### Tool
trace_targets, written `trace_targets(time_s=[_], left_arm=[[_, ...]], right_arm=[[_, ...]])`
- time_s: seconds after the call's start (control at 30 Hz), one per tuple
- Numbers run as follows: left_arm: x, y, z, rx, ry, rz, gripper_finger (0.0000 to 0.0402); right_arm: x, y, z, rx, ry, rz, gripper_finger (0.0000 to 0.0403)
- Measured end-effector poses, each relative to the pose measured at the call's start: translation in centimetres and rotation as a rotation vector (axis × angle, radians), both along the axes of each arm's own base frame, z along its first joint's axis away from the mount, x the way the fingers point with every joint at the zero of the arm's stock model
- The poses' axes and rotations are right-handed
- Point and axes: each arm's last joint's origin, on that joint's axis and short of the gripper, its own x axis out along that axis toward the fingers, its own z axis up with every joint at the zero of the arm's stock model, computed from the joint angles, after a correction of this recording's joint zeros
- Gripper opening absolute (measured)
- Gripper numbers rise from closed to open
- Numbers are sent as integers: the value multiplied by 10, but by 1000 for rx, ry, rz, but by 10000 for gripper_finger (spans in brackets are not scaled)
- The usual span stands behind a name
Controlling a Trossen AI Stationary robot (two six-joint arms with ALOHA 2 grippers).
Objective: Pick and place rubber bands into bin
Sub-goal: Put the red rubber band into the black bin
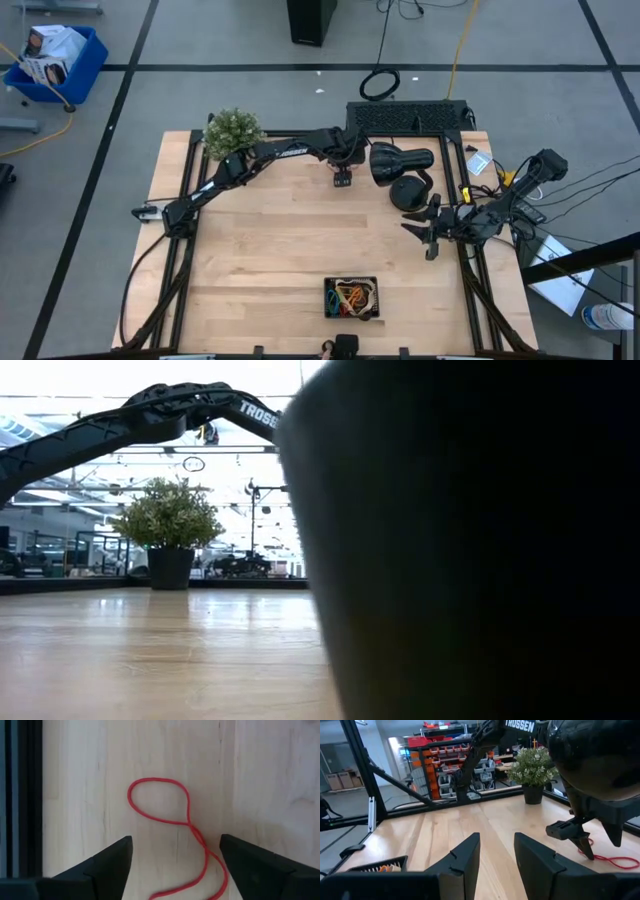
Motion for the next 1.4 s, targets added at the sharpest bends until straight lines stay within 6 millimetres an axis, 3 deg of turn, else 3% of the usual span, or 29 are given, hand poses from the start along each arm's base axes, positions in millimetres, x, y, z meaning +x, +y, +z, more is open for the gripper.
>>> trace_targets(time_s=[0.33, 1.1, 1.4], left_arm=[[0, 7, 0, -32, -49, 99, 238], [-1, 8, 2, -17, -35, 20, 232], [-2, 16, 4, 9, -65, 88, 142]], right_arm=[[0, 0, 9, 30, -73, -1, 116], [-3, -2, 27, 21, -212, -17, 116], [-3, -2, 27, -3, -210, -19, 116]])
